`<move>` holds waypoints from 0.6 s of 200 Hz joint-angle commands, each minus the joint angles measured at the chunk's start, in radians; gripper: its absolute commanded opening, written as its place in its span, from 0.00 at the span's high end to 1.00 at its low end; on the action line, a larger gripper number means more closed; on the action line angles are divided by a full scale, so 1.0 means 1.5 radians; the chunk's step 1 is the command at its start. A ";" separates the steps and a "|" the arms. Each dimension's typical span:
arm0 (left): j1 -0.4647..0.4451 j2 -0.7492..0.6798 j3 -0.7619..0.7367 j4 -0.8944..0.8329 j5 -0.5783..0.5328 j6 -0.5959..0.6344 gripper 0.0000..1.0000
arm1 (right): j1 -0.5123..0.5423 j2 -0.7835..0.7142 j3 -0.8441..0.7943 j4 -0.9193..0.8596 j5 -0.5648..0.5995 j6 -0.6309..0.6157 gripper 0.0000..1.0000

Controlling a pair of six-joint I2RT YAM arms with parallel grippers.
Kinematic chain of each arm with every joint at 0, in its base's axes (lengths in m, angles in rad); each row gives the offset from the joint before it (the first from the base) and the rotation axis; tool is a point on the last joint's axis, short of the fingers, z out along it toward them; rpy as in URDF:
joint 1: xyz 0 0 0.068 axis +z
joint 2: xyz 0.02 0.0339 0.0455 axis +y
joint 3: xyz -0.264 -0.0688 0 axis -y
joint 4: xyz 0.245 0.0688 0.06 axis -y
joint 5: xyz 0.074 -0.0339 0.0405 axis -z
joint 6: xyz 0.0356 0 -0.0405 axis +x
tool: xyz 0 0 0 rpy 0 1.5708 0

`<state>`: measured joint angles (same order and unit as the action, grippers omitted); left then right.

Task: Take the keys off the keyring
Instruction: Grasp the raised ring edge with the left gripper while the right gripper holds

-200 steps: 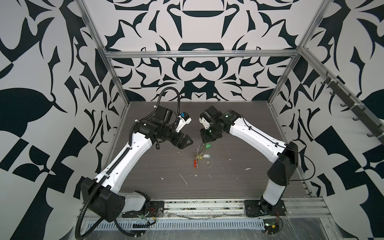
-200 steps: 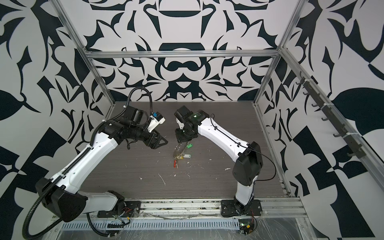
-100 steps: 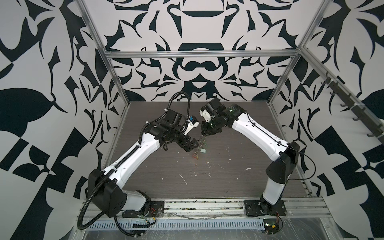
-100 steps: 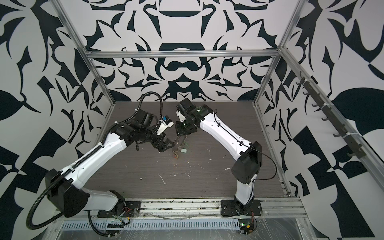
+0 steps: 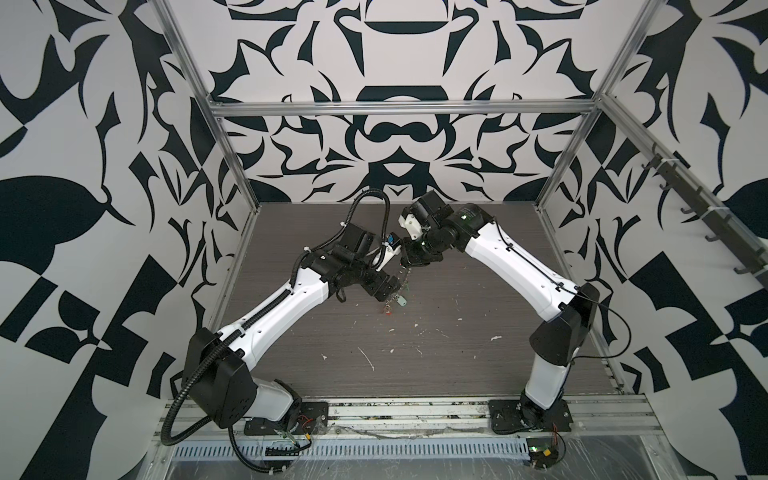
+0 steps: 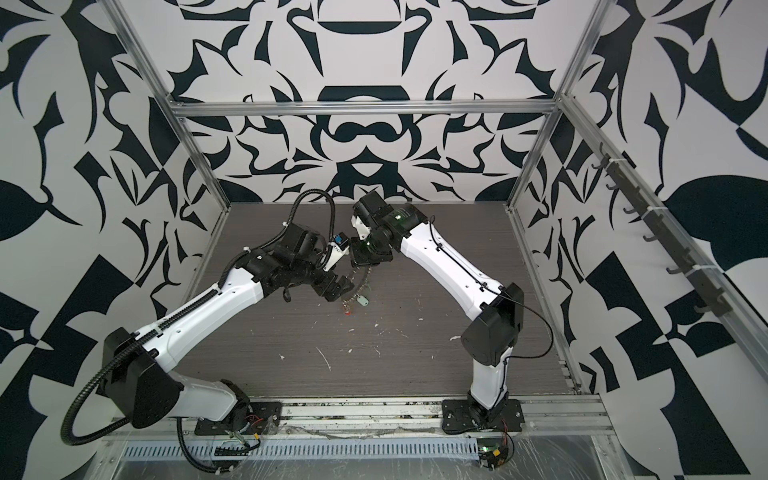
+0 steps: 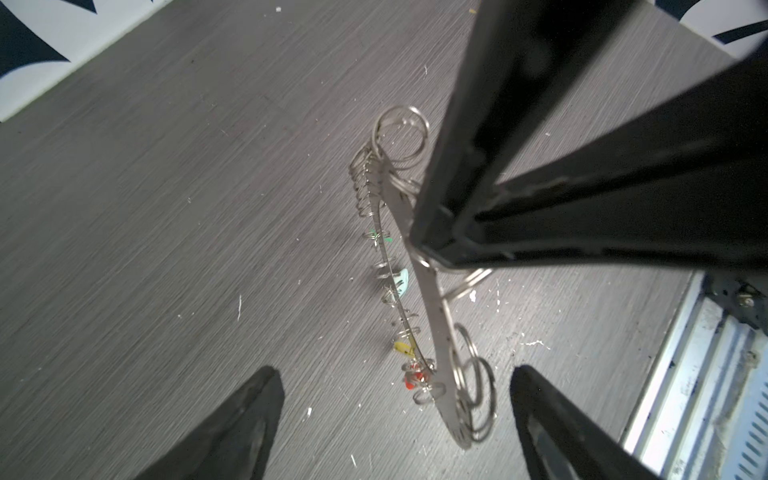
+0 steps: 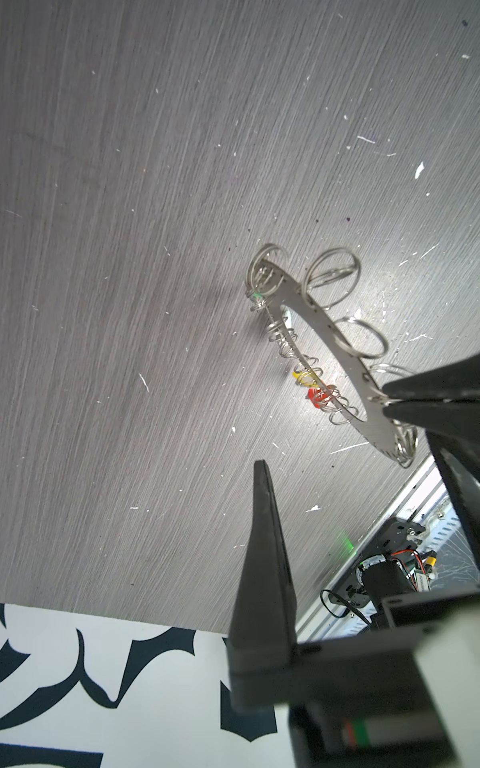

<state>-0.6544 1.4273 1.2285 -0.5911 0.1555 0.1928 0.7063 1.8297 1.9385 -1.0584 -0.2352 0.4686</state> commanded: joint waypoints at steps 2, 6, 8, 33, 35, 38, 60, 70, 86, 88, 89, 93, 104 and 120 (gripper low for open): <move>-0.017 0.011 -0.012 0.022 -0.010 0.004 0.14 | 0.000 -0.016 0.036 0.013 -0.020 0.010 1.00; -0.019 0.011 -0.012 0.023 -0.010 0.004 0.14 | 0.000 -0.016 0.038 0.013 -0.022 0.011 1.00; -0.020 0.012 -0.012 0.023 -0.011 0.004 0.14 | 0.000 -0.015 0.039 0.013 -0.023 0.011 1.00; -0.024 0.016 -0.010 0.024 -0.009 0.003 0.28 | 0.000 -0.012 0.046 0.013 -0.027 0.013 1.00; -0.024 0.016 -0.010 0.024 -0.008 0.003 0.29 | 0.000 -0.013 0.046 0.013 -0.027 0.013 1.00; -0.025 0.017 -0.010 0.024 -0.007 0.003 0.31 | 0.000 -0.013 0.046 0.014 -0.027 0.013 1.00; -0.027 0.018 -0.009 0.022 0.000 0.002 0.44 | 0.000 -0.015 0.044 0.017 -0.028 0.015 1.00; -0.027 0.018 -0.009 0.020 0.003 0.000 0.45 | 0.000 -0.015 0.044 0.019 -0.028 0.016 1.00; -0.028 0.017 -0.008 0.015 0.010 -0.004 0.52 | 0.000 -0.017 0.041 0.021 -0.028 0.016 1.00; -0.028 0.017 -0.008 0.015 0.010 -0.005 0.52 | 0.000 -0.017 0.041 0.021 -0.028 0.015 1.00; -0.028 0.017 -0.007 0.015 0.011 -0.005 0.53 | 0.000 -0.017 0.040 0.021 -0.028 0.015 1.00; -0.028 0.016 -0.008 0.014 0.012 -0.006 0.54 | 0.000 -0.018 0.039 0.022 -0.027 0.016 1.00; -0.028 0.017 -0.007 0.014 0.015 -0.008 0.56 | 0.000 -0.019 0.034 0.025 -0.028 0.016 1.00; -0.029 0.018 -0.005 0.014 0.015 -0.011 0.65 | 0.000 -0.021 0.030 0.029 -0.028 0.016 1.00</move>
<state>-0.6895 1.4376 1.2190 -0.5758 0.1513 0.1848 0.6952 1.8297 1.9625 -1.0573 -0.2401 0.4911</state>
